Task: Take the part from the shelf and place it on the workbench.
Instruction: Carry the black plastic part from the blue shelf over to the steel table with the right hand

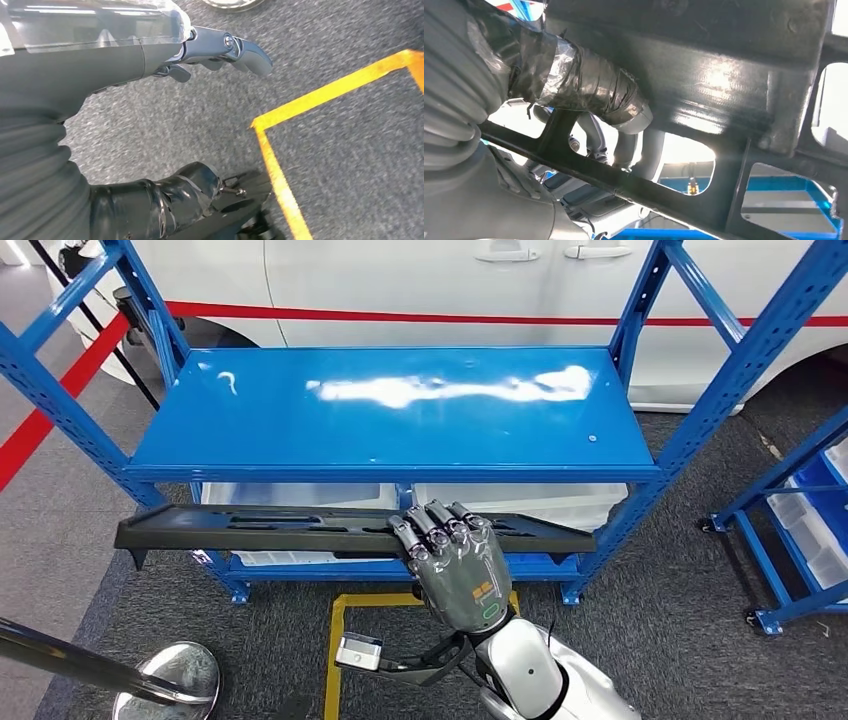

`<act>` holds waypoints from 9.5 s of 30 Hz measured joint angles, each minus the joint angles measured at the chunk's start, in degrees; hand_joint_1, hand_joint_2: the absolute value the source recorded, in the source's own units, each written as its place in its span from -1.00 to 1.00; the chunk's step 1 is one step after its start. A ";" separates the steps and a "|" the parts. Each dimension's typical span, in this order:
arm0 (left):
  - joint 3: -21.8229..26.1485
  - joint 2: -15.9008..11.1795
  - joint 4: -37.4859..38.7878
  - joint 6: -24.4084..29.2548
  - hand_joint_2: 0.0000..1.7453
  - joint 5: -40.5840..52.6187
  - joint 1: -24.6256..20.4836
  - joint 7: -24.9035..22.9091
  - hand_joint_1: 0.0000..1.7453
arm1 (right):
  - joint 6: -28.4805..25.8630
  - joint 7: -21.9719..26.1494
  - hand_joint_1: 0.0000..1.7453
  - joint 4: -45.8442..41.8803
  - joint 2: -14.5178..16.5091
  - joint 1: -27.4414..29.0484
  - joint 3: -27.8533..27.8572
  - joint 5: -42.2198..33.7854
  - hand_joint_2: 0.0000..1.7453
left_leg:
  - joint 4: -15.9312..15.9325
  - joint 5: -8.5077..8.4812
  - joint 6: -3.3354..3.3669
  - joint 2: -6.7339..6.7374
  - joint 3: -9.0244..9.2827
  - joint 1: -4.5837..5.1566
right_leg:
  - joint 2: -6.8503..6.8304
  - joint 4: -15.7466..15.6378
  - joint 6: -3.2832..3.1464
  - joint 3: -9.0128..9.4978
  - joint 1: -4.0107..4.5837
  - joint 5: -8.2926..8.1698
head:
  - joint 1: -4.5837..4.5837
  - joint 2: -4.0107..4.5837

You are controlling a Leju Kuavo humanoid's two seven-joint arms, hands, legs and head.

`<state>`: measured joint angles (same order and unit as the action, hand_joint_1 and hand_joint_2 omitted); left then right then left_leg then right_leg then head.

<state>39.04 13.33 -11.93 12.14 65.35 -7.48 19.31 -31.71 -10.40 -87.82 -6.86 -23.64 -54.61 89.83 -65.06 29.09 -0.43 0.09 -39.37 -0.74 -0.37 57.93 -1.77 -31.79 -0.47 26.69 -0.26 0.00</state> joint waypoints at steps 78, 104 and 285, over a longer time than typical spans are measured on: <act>0.00 -0.72 0.02 -0.05 1.00 -0.37 0.20 0.79 -1.00 | -0.42 6.73 1.00 0.60 3.37 3.91 4.76 -8.94 1.00 | 7.99 -3.51 2.12 0.42 6.95 -0.43 | 0.95 14.33 2.19 -7.21 -0.02 7.19 | -0.42 0.00; 0.00 -0.85 0.02 -0.06 1.00 -0.47 0.23 0.92 -1.00 | -1.18 6.69 1.00 -0.59 3.27 5.56 6.45 -9.05 1.00 | 6.86 -2.82 1.16 -0.68 6.52 -0.22 | 2.07 2.33 1.49 -3.71 0.13 -1.10 | -0.37 0.00; 0.14 -1.20 0.02 -0.25 1.00 -1.01 0.36 0.90 -1.00 | -3.93 12.66 1.00 -1.44 4.95 10.45 10.18 -17.00 1.00 | 5.27 -0.66 0.29 -4.35 6.32 -0.38 | 6.56 2.81 0.69 -4.03 0.14 -0.15 | -2.26 0.00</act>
<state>39.18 12.13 -11.91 11.89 64.34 -7.12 20.21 -35.64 2.25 -89.26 -1.91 -13.19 -44.42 72.83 -59.79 28.43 -0.14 -4.26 -33.05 -1.12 6.19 60.74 -1.08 -35.83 -0.33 26.54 -2.51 0.00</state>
